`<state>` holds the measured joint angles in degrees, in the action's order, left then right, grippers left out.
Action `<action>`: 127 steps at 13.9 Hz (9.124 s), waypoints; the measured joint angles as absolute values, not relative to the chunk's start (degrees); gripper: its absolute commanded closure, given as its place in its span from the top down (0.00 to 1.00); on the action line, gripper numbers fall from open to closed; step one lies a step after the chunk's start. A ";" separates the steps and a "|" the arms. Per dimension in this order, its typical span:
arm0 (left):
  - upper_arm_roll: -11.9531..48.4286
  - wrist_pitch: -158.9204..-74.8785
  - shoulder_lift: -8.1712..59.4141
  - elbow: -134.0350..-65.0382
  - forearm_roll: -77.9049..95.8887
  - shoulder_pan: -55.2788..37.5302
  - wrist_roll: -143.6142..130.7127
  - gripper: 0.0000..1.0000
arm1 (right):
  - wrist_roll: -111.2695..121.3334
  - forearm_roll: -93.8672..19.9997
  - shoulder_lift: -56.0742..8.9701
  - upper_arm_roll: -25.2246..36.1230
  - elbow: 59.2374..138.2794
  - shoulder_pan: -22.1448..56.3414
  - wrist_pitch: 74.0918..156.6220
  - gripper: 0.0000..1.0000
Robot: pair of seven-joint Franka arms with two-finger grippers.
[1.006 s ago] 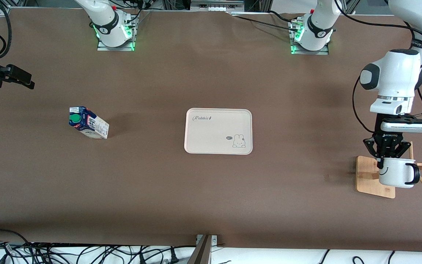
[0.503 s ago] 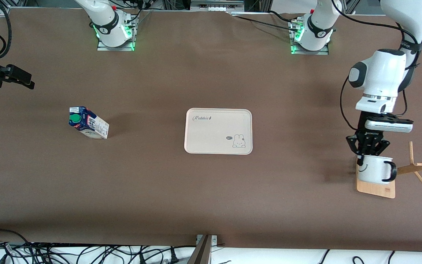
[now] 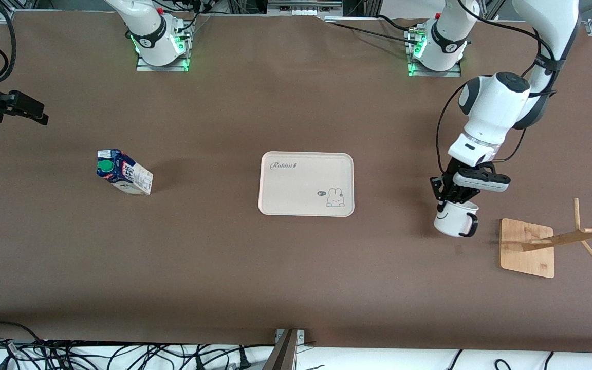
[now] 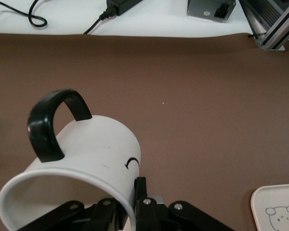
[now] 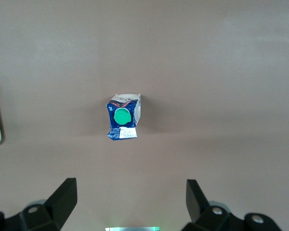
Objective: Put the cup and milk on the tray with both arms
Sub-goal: 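Lift the white mug off the stand with the left gripper, then carry the white mug over the white tray with the left gripper, then lower the mug onto the tray while the right gripper reaches the carton, then grasp the milk carton with the right gripper while the left gripper withdraws, then carry the milk carton onto the tray beside the mug with the right gripper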
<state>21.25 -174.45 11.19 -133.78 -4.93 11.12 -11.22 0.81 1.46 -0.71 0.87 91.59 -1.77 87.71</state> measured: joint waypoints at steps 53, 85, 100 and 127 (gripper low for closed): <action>20.03 -119.86 37.37 -89.02 -1.05 -19.43 -32.28 0.00 | 0.80 1.46 -0.74 0.87 91.57 -1.78 87.71 1.00; 19.32 -102.21 34.53 -77.03 -4.35 -19.72 -36.81 1.00 | 0.96 1.67 -12.10 0.03 97.70 -0.36 97.91 1.00; 18.07 -88.86 19.28 -77.00 -8.40 -3.49 -23.40 1.00 | -0.22 1.69 -12.22 -0.01 114.40 0.92 113.29 0.80; 12.37 -86.46 14.90 -77.29 -1.99 3.90 -8.85 1.00 | -28.06 -7.92 -22.45 -8.13 89.67 25.59 109.15 0.51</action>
<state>12.37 -86.46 14.90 -77.29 -1.99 3.90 -8.85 -28.06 -7.92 -22.45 -8.13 89.67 25.59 109.15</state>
